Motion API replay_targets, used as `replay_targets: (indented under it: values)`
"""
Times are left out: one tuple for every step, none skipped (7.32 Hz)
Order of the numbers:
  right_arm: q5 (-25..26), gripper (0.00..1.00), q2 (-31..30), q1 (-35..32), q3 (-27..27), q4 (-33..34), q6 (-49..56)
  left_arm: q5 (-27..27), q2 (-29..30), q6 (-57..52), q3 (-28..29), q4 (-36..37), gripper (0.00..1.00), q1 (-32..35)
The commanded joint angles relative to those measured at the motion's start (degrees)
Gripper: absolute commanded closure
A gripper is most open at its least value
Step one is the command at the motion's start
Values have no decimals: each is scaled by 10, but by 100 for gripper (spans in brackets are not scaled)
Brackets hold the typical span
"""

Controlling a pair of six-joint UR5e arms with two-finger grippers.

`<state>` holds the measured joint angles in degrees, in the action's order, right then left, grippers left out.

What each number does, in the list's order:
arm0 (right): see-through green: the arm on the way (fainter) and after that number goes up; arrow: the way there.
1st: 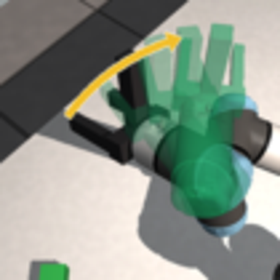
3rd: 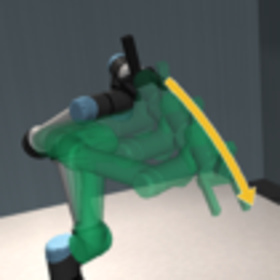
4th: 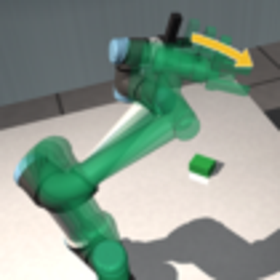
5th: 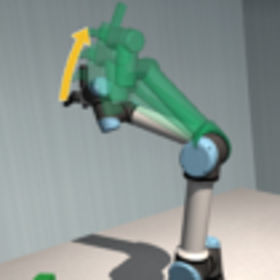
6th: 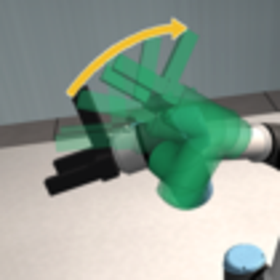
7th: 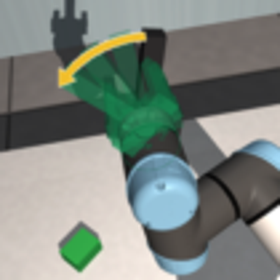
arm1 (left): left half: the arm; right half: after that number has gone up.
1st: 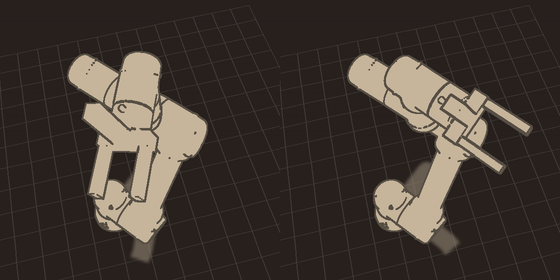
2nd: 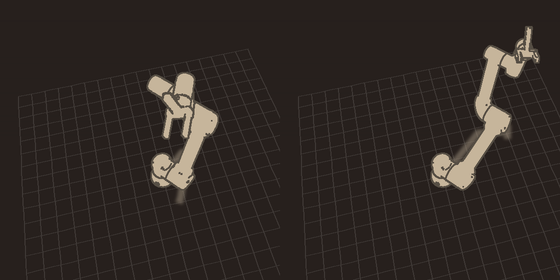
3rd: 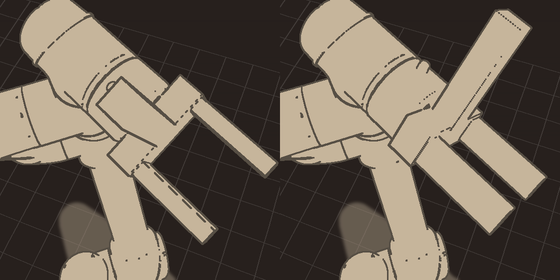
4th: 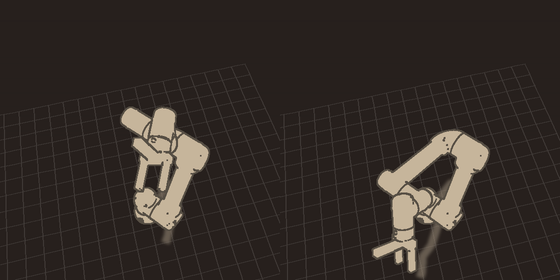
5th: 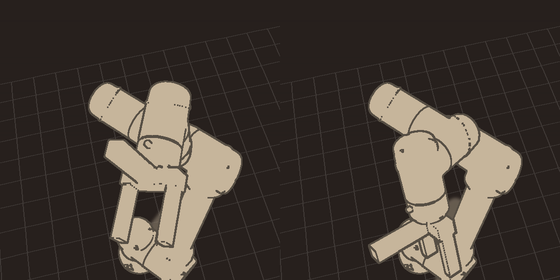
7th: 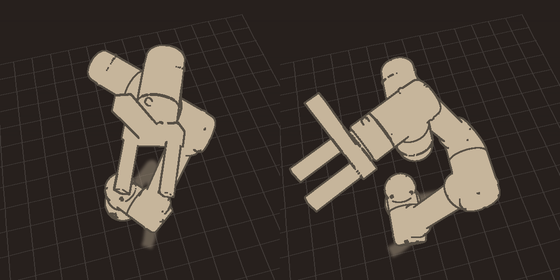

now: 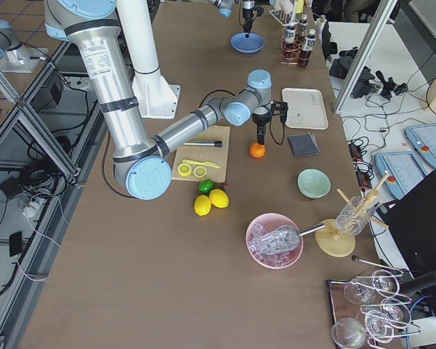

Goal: Pick orange to plate
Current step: 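Move the right gripper over the orange while the left gripper reaches the blue plate, then lower the right gripper to the orange while the left pushes the plate inward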

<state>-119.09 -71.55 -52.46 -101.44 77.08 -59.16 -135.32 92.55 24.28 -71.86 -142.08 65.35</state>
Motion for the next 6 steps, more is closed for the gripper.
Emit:
replay_targets:
  values:
    - [0, 0, 0, 3, 11, 0, 3, -51, 7, 39, -13, 5, 100, 7]
    - [0, 0, -1, 3, 12, 1, 8, -78, 22, 78, -27, 5, 100, 14]
    - [0, 0, -1, 3, 16, 1, 9, -86, 28, 103, -58, 6, 100, 22]
    - [-1, 0, -1, 3, 22, 0, 10, -89, 31, 148, -85, 8, 100, 22]
    - [-1, 0, -1, 3, 29, 0, 12, -90, 52, 198, -103, 9, 100, 19]
    - [-1, 0, -1, 3, 38, 0, 14, -89, 79, 257, -117, 8, 100, 5]
